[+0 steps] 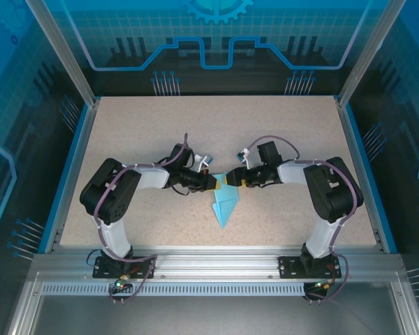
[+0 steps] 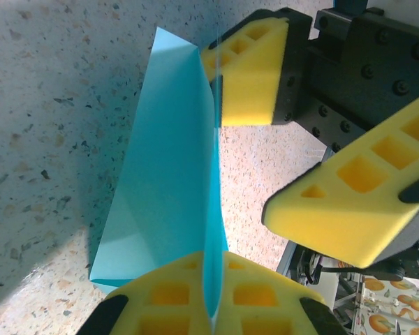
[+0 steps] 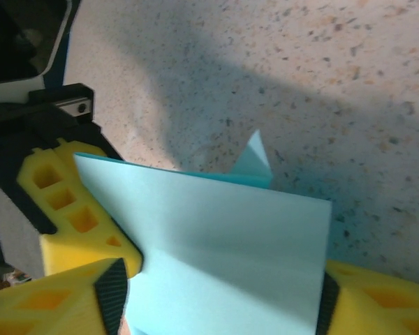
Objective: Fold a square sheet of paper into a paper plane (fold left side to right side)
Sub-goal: Fold the wing for the fifth time at the center of the table.
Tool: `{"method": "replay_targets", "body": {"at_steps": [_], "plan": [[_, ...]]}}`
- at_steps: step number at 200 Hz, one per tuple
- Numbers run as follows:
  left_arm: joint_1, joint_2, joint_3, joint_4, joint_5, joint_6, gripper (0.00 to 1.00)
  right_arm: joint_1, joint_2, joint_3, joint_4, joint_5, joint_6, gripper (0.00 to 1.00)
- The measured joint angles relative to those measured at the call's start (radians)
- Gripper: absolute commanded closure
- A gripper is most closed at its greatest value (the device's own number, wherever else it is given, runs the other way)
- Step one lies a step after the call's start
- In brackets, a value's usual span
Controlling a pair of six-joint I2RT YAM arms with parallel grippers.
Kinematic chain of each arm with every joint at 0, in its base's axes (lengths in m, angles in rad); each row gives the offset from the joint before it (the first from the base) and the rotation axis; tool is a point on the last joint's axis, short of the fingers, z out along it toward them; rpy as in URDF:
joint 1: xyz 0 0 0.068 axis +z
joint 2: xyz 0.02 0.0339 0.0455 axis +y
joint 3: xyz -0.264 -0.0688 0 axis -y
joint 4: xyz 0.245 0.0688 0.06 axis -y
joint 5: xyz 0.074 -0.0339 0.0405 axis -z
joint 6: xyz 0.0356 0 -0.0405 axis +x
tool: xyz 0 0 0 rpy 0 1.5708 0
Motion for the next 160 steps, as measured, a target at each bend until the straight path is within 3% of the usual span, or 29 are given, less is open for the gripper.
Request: {"method": "replay_targets", "body": {"at_steps": [54,92,119,128,152,160], "plan": [[0.002,0.0,0.0,0.0,-0.001,0.008,1.0,-0.007,-0.023,0.002,-0.038,-0.017,-0.032,0.43],[0.006,0.009,0.0,-0.003,-0.001,0.023,0.99,-0.016,-0.075,0.002,-0.084,-0.017,-0.068,0.61],[0.006,0.023,0.0,-0.009,-0.001,0.027,0.81,-0.018,-0.079,0.004,-0.131,-0.012,-0.091,0.85],[0.006,0.023,0.001,-0.014,-0.002,0.033,0.69,-0.019,-0.08,0.005,-0.153,-0.008,-0.089,0.92],[0.006,0.02,0.024,-0.064,-0.02,0.059,0.4,-0.019,-0.081,0.014,-0.219,0.022,-0.08,0.99],[0.006,0.013,0.039,-0.091,-0.034,0.078,0.36,-0.019,-0.084,0.02,-0.236,0.034,-0.071,1.0]]}}
